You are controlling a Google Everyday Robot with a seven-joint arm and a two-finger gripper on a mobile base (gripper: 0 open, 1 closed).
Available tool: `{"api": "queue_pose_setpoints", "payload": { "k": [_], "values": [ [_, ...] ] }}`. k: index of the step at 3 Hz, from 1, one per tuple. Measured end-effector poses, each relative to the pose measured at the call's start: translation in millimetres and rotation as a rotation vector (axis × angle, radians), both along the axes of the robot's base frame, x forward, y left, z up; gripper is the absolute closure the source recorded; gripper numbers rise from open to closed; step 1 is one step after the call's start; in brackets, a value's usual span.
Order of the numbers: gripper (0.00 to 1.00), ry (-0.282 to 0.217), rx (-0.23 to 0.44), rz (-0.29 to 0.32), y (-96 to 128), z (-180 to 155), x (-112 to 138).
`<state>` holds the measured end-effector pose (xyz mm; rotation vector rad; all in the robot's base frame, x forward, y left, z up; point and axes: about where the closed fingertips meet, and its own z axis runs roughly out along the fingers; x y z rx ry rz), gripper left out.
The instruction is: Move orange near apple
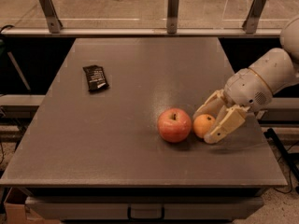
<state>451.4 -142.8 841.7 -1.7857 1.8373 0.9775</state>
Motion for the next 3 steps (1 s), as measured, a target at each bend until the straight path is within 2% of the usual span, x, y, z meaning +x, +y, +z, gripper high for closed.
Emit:
{"api": "queue_pose_setpoints", "payload": {
  "k": [1, 2, 3],
  "values": [
    [0.00, -0.006, 0.008, 0.007, 0, -2, 0],
    [0.00, -0.007, 0.010, 0.008, 1, -3, 1],
    [0.00, -0.100, 0.035, -0.060, -11, 24, 13]
  ]
}}
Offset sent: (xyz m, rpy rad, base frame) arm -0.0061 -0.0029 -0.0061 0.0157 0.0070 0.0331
